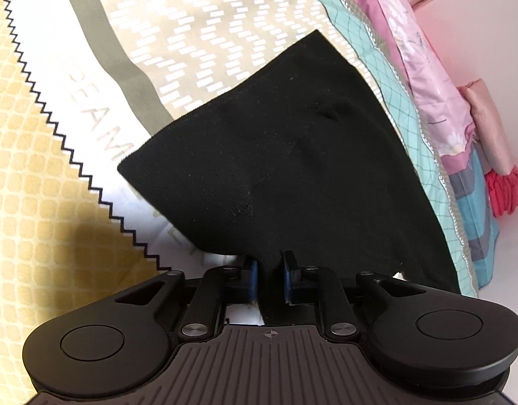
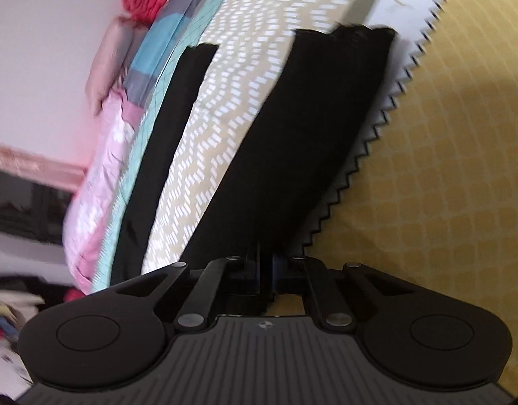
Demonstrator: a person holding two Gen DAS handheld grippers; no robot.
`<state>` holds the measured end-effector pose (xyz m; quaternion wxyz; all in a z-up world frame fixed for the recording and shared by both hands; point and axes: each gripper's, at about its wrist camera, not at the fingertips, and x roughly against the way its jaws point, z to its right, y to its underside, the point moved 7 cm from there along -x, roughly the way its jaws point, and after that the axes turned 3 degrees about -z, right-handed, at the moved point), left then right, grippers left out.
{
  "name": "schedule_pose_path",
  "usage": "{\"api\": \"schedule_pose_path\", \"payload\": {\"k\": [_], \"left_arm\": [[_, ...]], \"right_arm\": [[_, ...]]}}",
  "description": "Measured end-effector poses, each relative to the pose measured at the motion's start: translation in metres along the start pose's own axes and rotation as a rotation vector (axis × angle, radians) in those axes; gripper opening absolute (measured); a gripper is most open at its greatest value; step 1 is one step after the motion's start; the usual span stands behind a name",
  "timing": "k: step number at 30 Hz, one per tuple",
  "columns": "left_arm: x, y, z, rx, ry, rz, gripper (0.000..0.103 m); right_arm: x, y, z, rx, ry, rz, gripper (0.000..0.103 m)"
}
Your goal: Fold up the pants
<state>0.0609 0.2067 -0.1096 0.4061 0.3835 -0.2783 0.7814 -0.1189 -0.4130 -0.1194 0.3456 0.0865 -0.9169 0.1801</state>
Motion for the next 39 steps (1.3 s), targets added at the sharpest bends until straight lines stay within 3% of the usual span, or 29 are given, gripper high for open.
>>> {"api": "schedule_pose_path", "payload": {"k": [6,10,17,22,23,25,26,29,30,32,35,37,39], "left_arm": [[0.018,-0.025,0.037,-0.063,0.089,0.054,0.076],[0.017,-0.052,0.07,-0.11,0.115,0.07,0.073],[-0.031,-0.113,0.111,-0.145,0.083,0.032,0.073],[-0.085,-0.153,0.132,-0.116,0.035,-0.076,0.076],[-0.089,-0.158,0.136,-0.124,0.037,-0.081,0.075],[-0.09,-0.164,0.142,-0.138,0.053,-0.089,0.096],[-0.092,-0.168,0.145,-0.136,0.072,-0.097,0.1],[-0.071,-0.18,0.143,-0.096,0.17,-0.04,0.103],[-0.062,-0.184,0.139,-0.078,0.192,-0.011,0.103],[-0.048,-0.189,0.131,-0.055,0.18,0.048,0.103],[-0.03,-0.181,0.119,-0.092,0.105,0.103,0.103],[-0.022,-0.17,0.11,-0.115,0.075,0.118,0.103],[-0.018,-0.155,0.101,-0.13,0.055,0.123,0.103]], "right_arm": [[-0.004,-0.034,-0.058,0.101,-0.039,0.042,0.008],[-0.022,-0.068,-0.095,0.092,-0.068,0.063,0.008],[-0.092,-0.139,-0.136,0.0,-0.054,0.056,0.008],[-0.167,-0.178,-0.154,-0.07,0.011,0.027,0.009],[-0.178,-0.18,-0.158,-0.058,0.005,0.019,0.012],[-0.189,-0.187,-0.161,-0.051,-0.025,0.025,0.021],[-0.189,-0.19,-0.162,-0.05,-0.048,0.04,0.029],[-0.174,-0.198,-0.162,-0.017,-0.131,0.125,0.068],[-0.168,-0.199,-0.16,0.006,-0.111,0.163,0.073],[-0.158,-0.191,-0.161,0.095,-0.001,0.2,0.072],[-0.147,-0.153,-0.191,0.429,0.077,0.237,0.073],[-0.15,-0.111,-0.218,0.643,0.062,0.214,0.075],[-0.163,-0.061,-0.249,0.842,-0.002,0.133,0.075]]}}
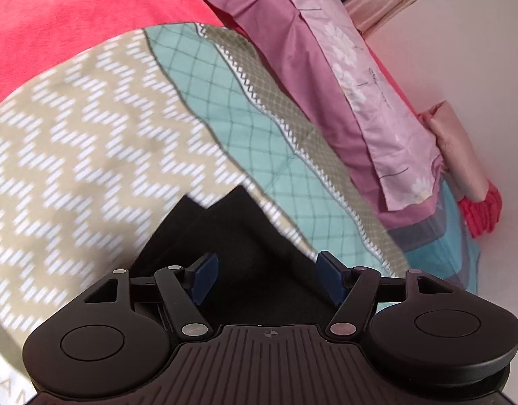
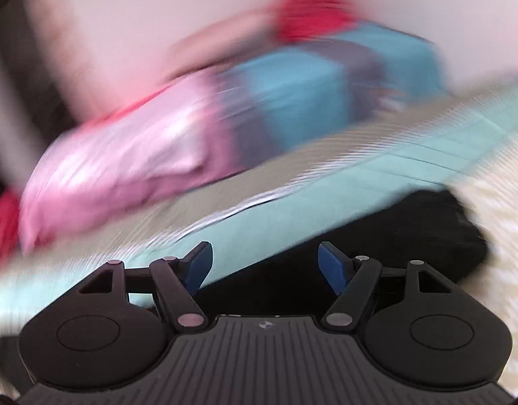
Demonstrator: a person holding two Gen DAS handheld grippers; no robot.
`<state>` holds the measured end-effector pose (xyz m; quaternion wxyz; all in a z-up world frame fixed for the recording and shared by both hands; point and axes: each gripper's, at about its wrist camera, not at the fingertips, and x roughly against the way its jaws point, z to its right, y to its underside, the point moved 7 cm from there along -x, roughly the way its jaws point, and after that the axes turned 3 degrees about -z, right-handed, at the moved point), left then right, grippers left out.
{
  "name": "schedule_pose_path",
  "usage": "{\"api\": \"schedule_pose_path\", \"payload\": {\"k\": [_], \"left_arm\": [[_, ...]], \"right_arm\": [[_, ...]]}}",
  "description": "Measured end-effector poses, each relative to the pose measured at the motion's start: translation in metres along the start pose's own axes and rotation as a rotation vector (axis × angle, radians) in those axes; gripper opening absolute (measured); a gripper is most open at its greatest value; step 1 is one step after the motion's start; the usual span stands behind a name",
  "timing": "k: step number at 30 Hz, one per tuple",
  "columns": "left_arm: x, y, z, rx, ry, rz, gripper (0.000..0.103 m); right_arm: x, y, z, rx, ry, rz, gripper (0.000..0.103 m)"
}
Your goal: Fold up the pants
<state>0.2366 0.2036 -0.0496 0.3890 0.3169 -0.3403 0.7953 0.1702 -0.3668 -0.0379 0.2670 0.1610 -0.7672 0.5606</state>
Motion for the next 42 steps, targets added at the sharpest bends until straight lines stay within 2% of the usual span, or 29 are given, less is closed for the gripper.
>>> {"api": "schedule_pose_path", "payload": {"k": [4,10,15,18,19,20,21,22,23,25,26,27,30,32,37,39,40,42], "left_arm": [[0.003,0.032,-0.01,-0.045,-0.065,-0.014,0.103],[0.006,0.072,-0.026,-0.121,-0.153,-0.045,0.103],[0.021,0.086,-0.036,-0.146,-0.176,-0.025,0.103],[0.027,0.09,-0.043,-0.148,-0.196,-0.015,0.103],[0.028,0.091,-0.047,-0.143,-0.202,-0.015,0.103],[0.029,0.092,-0.05,-0.137,-0.208,-0.015,0.103],[0.029,0.093,-0.053,-0.128,-0.212,-0.017,0.103],[0.03,0.094,-0.057,-0.119,-0.219,-0.018,0.103],[0.032,0.094,-0.06,-0.111,-0.221,-0.015,0.103],[0.037,0.095,-0.063,-0.11,-0.213,-0.002,0.103],[0.039,0.095,-0.064,-0.114,-0.211,0.003,0.103],[0.04,0.095,-0.066,-0.116,-0.213,0.007,0.103],[0.038,0.092,-0.072,-0.1,-0.235,0.008,0.103],[0.039,0.09,-0.072,-0.091,-0.227,0.015,0.103],[0.035,0.081,-0.061,-0.146,-0.228,0.029,0.103],[0.029,0.074,-0.051,-0.165,-0.212,0.023,0.103],[0.026,0.07,-0.044,-0.184,-0.207,0.024,0.103],[0.02,0.061,-0.025,-0.248,-0.204,0.035,0.103]], "right_arm": [[-0.03,0.028,-0.123,0.327,-0.254,-0.126,0.075],[-0.067,0.054,-0.299,0.696,-0.514,-0.127,0.074],[-0.106,0.076,-0.412,0.855,-0.634,-0.134,0.068],[-0.121,0.095,-0.463,0.968,-0.647,-0.126,0.066],[-0.126,0.104,-0.473,1.005,-0.648,-0.121,0.064],[-0.132,0.112,-0.481,1.041,-0.635,-0.121,0.05],[-0.137,0.117,-0.482,1.075,-0.602,-0.12,0.011],[-0.138,0.117,-0.484,1.097,-0.573,-0.114,0.009],[-0.127,0.112,-0.488,1.081,-0.605,-0.09,0.008],[-0.085,0.097,-0.494,1.051,-0.8,-0.032,0.008],[-0.075,0.096,-0.496,1.045,-0.889,-0.04,0.008],[-0.086,0.103,-0.502,1.061,-0.89,-0.109,0.008],[-0.145,0.128,-0.511,1.098,-0.739,-0.234,0.008],[-0.157,0.127,-0.506,1.027,-0.757,-0.247,0.01],[-0.16,0.111,-0.506,0.916,-0.761,-0.265,0.013],[-0.155,0.105,-0.5,0.934,-0.737,-0.279,0.021],[-0.15,0.094,-0.494,0.898,-0.723,-0.273,0.027],[-0.134,0.058,-0.47,0.763,-0.705,-0.224,0.063]]}}
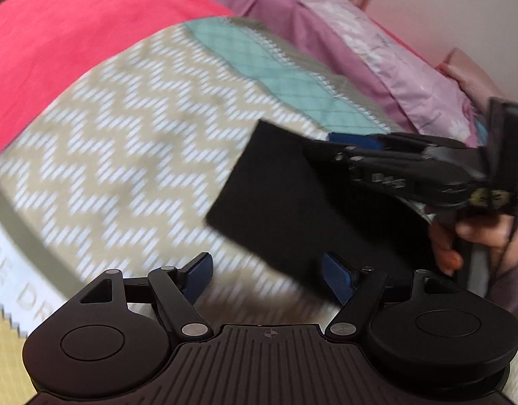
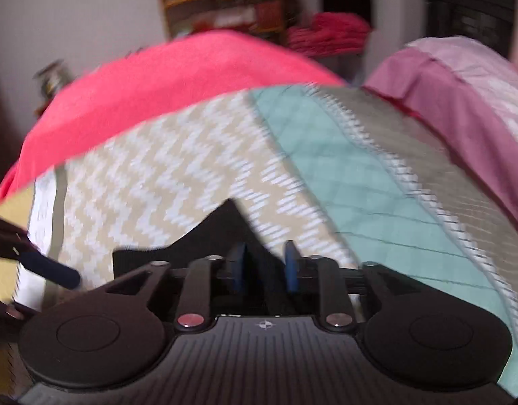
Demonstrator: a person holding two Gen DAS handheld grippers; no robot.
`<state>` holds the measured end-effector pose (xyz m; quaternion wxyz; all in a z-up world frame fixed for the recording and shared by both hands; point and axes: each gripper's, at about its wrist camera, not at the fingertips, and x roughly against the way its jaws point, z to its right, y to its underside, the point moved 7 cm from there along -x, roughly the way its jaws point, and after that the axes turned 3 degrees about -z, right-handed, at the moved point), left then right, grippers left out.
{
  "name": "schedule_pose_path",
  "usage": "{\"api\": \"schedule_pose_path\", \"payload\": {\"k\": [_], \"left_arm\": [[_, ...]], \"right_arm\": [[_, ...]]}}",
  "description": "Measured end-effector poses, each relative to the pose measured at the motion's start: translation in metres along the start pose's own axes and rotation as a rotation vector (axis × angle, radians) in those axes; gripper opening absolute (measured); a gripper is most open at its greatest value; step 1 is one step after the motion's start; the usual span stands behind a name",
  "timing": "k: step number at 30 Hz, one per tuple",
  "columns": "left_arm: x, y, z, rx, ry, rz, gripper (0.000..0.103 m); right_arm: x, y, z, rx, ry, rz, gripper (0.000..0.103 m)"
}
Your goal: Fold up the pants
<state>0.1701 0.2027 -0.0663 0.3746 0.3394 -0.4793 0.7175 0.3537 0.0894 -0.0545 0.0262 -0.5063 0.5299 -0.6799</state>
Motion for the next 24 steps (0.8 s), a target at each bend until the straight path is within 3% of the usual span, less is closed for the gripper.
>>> {"api": "schedule_pose_path", "payload": {"k": [2,4,6,8,12,18,19,21,23,24], "left_arm": [[-0.003,-0.012,0.016,-0.064,-0.011,0.021,0.103],[-0.012,-0.02,0.029,-0.109,-0.001,0.022,0.103],[-0.026,-0.024,0.04,-0.134,0.014,-0.002,0.103],[-0.043,-0.025,0.05,-0.159,0.018,-0.029,0.103],[-0.076,-0.02,0.055,-0.196,-0.036,-0.075,0.103],[-0.079,-0.015,0.062,-0.25,-0.055,-0.07,0.103],[-0.079,-0.015,0.062,-0.25,-0.054,-0.07,0.103],[-0.078,-0.017,0.061,-0.243,-0.049,-0.071,0.103],[-0.078,-0.017,0.061,-0.241,-0.046,-0.072,0.103],[-0.078,-0.017,0.06,-0.245,-0.046,-0.072,0.103]], "right_arm": [[0.05,0.0,0.029,-0.126,0.025,0.084,0.068],[0.095,0.017,0.055,-0.213,0.056,0.113,0.068],[0.128,0.046,0.073,-0.242,0.134,0.097,0.062],[0.141,0.081,0.079,-0.241,0.197,0.026,0.057],[0.128,0.134,0.071,-0.217,0.244,-0.103,0.046],[0.108,0.137,0.076,-0.162,0.329,-0.097,0.046],[0.103,0.138,0.076,-0.147,0.327,-0.119,0.043],[0.095,0.142,0.066,-0.089,0.289,-0.153,0.005],[0.098,0.136,0.065,-0.019,0.341,-0.117,0.005],[0.101,0.13,0.073,-0.045,0.356,-0.088,0.005]]}}
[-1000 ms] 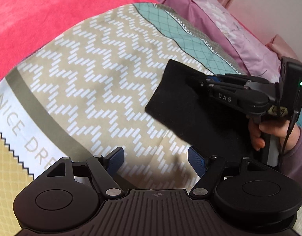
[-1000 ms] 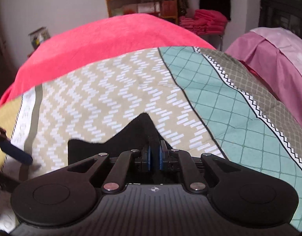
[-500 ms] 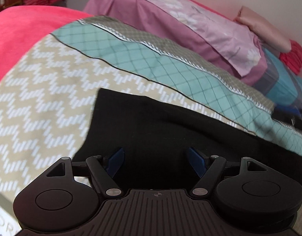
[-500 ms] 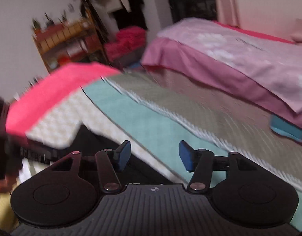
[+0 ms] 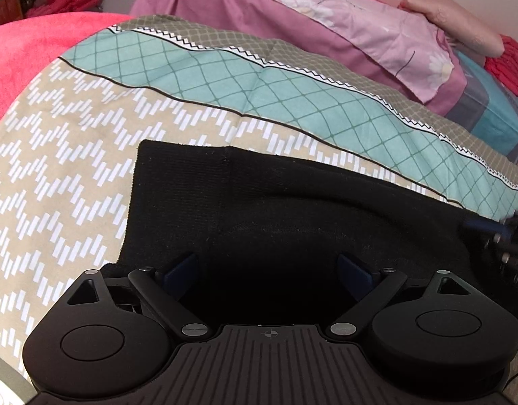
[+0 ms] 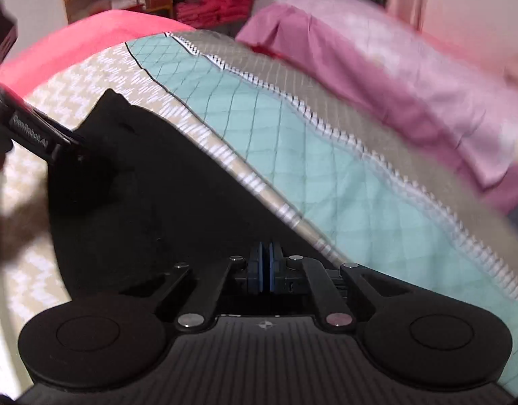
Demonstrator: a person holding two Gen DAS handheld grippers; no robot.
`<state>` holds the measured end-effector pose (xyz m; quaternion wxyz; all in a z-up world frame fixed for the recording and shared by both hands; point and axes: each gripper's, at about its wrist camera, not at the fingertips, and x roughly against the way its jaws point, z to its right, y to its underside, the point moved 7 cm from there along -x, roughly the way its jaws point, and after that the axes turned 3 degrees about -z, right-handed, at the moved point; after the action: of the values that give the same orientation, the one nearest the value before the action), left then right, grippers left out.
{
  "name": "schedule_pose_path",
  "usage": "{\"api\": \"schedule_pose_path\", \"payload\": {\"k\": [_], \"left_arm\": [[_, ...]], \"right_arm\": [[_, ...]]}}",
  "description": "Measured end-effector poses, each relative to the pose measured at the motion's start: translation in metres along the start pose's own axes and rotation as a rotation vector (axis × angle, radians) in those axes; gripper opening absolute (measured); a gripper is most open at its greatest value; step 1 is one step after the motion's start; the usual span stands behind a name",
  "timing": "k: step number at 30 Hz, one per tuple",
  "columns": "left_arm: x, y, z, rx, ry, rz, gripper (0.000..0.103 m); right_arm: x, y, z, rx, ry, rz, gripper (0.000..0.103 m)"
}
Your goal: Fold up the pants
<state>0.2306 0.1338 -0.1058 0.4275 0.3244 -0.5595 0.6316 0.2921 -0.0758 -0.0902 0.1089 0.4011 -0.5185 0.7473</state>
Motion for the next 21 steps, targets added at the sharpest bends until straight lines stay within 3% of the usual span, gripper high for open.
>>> {"api": "schedule_pose_path", "payload": {"k": [2,5,7,9,11,14,16,18,19,21], "left_arm": [[-0.001,0.001,0.001,-0.011,-0.007,0.001,0.103],[-0.004,0.001,0.005,-0.027,-0.028,-0.006,0.103],[-0.005,0.0,0.008,-0.041,-0.044,-0.016,0.103],[-0.004,0.0,0.007,-0.046,-0.043,-0.026,0.103],[-0.001,-0.002,0.006,-0.034,-0.034,-0.036,0.103],[0.008,-0.009,0.005,0.018,-0.025,-0.032,0.103],[0.014,-0.014,0.011,0.057,0.007,-0.02,0.103],[0.014,-0.017,0.021,0.062,0.038,-0.014,0.103],[0.01,-0.017,0.029,0.047,0.034,-0.016,0.103],[0.0,-0.016,0.04,0.01,0.002,-0.033,0.103]], "right_arm": [[-0.004,-0.011,0.02,-0.112,-0.015,-0.001,0.005],[-0.016,-0.005,0.015,-0.077,-0.007,-0.057,0.006],[-0.001,-0.003,0.01,-0.071,0.02,-0.015,0.017],[0.021,0.001,0.011,-0.11,0.024,0.035,0.04],[0.044,0.013,0.014,-0.163,0.03,0.067,0.041],[0.058,0.046,0.029,-0.257,0.023,0.022,0.042],[0.059,0.076,0.051,-0.336,0.096,-0.049,0.04],[0.083,0.095,0.077,-0.466,0.144,-0.018,0.028],[0.099,0.101,0.088,-0.515,0.171,0.021,0.03],[0.125,0.109,0.101,-0.536,0.257,0.058,0.045]]}}
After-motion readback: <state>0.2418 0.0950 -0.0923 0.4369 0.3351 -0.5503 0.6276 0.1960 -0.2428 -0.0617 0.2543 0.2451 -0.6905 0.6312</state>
